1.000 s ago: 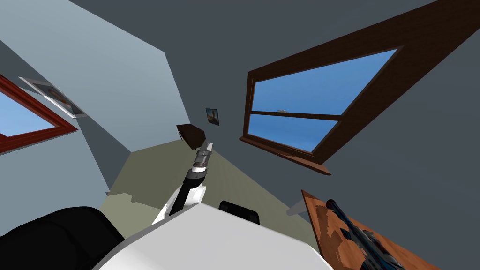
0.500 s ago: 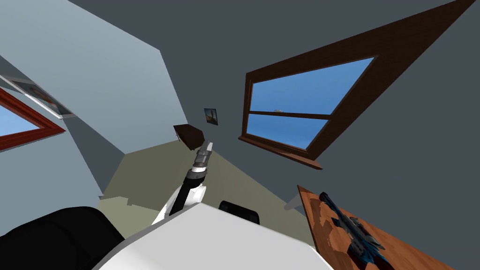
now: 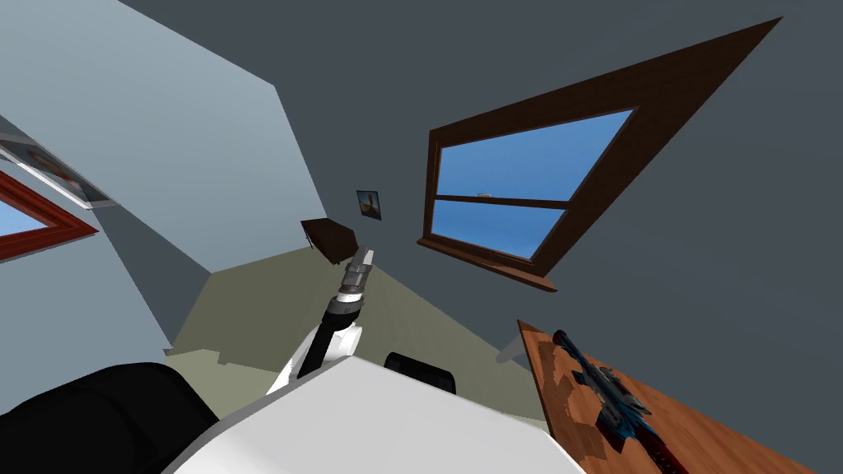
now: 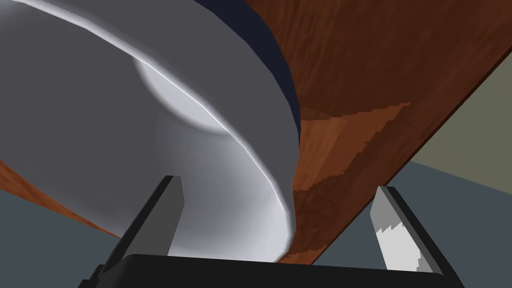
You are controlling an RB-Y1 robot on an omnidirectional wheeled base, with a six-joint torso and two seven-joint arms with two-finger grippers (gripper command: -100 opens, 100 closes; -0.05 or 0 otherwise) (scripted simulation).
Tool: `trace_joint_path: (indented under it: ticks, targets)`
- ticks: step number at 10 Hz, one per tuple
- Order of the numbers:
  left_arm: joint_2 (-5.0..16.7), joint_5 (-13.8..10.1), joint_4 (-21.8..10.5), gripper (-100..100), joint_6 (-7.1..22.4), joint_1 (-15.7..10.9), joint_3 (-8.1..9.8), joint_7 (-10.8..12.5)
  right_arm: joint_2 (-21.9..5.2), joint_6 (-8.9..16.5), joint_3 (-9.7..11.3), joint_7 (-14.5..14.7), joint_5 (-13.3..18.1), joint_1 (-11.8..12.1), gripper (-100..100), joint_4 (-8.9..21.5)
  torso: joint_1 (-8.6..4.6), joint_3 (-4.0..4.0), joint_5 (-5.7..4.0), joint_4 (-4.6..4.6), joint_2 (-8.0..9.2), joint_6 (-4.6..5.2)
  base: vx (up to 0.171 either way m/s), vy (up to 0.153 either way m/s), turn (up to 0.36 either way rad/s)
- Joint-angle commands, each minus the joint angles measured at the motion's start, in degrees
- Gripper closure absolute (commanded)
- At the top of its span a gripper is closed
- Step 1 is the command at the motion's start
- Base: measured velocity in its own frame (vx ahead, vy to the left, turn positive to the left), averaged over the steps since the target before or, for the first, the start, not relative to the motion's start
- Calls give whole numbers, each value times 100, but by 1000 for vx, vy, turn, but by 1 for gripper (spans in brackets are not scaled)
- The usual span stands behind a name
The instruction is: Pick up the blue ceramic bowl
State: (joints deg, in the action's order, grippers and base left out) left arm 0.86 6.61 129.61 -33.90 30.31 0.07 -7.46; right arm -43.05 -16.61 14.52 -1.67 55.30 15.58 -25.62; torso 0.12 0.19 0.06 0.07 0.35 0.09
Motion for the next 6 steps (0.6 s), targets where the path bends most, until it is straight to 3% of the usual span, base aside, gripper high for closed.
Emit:
trace_joint_path:
  ticks: [1, 2, 3, 4, 6]
  targets:
    - [0, 0, 0, 0, 0, 0, 0, 0, -83, 129, 190, -286, 82, 70, -100, -233, 0, 0, 0, 0, 0, 0, -25, 1, 2]
    - [0, 0, 0, 0, 0, 0, 0, 0, -83, 129, 190, -356, 82, 70, -100, -233, 1, -1, 0, 0, -2, 0, -8, 2, 3]
    - [0, 0, 0, 0, 0, 0, 0, 0, -170, 250, 423, -541, 356, -158, -100, -260, 2, -4, 0, -1, -8, 0, -40, -2, -92]
    - [0, 0, 0, 0, 0, 0, 0, 0, -170, 250, 423, -778, 370, -158, -100, -260, 0, -1, 1, 0, 0, 1, -45, 3, -61]
    - [0, 0, 0, 0, 0, 0, 0, 0, -195, 291, 466, -849, 371, -116, -100, -333, 3, -2, 0, -1, -4, 0, -13, 3, -1]
